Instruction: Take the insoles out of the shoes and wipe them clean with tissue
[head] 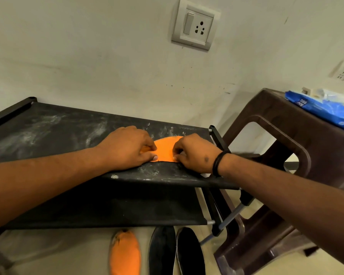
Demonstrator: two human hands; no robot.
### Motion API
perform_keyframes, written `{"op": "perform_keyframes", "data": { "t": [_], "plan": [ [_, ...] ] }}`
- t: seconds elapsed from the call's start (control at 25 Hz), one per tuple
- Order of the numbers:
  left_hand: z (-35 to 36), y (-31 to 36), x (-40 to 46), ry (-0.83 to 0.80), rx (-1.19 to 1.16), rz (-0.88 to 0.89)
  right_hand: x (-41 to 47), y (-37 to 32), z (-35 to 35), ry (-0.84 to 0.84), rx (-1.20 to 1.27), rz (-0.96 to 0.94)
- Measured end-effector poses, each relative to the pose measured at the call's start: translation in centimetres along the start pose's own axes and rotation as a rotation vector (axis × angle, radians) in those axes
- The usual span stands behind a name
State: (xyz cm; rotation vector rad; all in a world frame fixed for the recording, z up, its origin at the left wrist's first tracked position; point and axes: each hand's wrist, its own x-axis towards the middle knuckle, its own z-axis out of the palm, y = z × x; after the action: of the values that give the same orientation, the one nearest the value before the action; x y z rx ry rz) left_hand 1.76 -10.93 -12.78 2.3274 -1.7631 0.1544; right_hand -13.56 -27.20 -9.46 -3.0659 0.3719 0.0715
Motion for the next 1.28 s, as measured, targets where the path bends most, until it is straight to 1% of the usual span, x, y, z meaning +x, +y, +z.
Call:
{"op": "perform_keyframes", "data": {
  "t": [0.08,0.24,0.32,0.44,0.52,0.6,0.68,0.76,0.92,0.96,1.12,1.2,1.28],
  "plan": [
    [-0.1,0.0,0.0,-0.011,-0.010,-0.002,-0.2,0.1,-0.1,-0.014,0.070,-0.035],
    [-0.2,0.2,-0.1,-0.032,0.012,0.002,0.0,3.0,-0.5,0.021,0.017,0.086],
    [-0.2,0.2,-0.1,-0.037,0.013,0.000,0.0,2.8,-0.2,0.035,-0.005,0.112],
    [-0.3,0.3,-0.1,-0.036,0.010,0.001,-0.1,0.7,0.6,0.056,0.026,0.038],
    [-0.2,0.4,-0.2,-0.041,-0.009,0.005,-0.4,0.5,0.7,0.049,0.076,0.004],
    [-0.2,0.4,-0.3,-0.049,-0.046,-0.002,-0.2,1.8,0.2,0.038,0.073,0.052],
    [-0.1,0.4,-0.3,-0.057,-0.070,-0.013,0.1,3.4,-0.2,0.059,0.000,0.149],
    [0.0,0.3,-0.2,-0.060,-0.075,-0.015,0.6,3.3,0.0,0.085,-0.021,0.189],
    [0.1,0.2,-0.2,-0.051,-0.105,-0.013,1.2,0.5,1.0,0.063,0.053,0.067],
    [0.1,0.1,-0.1,-0.046,-0.119,-0.013,1.5,0.7,0.9,0.055,0.049,0.073],
    [0.2,0.3,-0.2,-0.034,-0.142,-0.011,3.4,2.8,0.2,0.140,-0.047,0.271],
    [0.2,0.2,-0.2,-0.031,-0.141,-0.016,4.1,1.6,0.7,0.164,0.013,0.267],
    [0.1,0.3,-0.3,-0.030,-0.139,-0.016,4.4,0.1,1.2,0.157,0.110,0.195]
  ]
}}
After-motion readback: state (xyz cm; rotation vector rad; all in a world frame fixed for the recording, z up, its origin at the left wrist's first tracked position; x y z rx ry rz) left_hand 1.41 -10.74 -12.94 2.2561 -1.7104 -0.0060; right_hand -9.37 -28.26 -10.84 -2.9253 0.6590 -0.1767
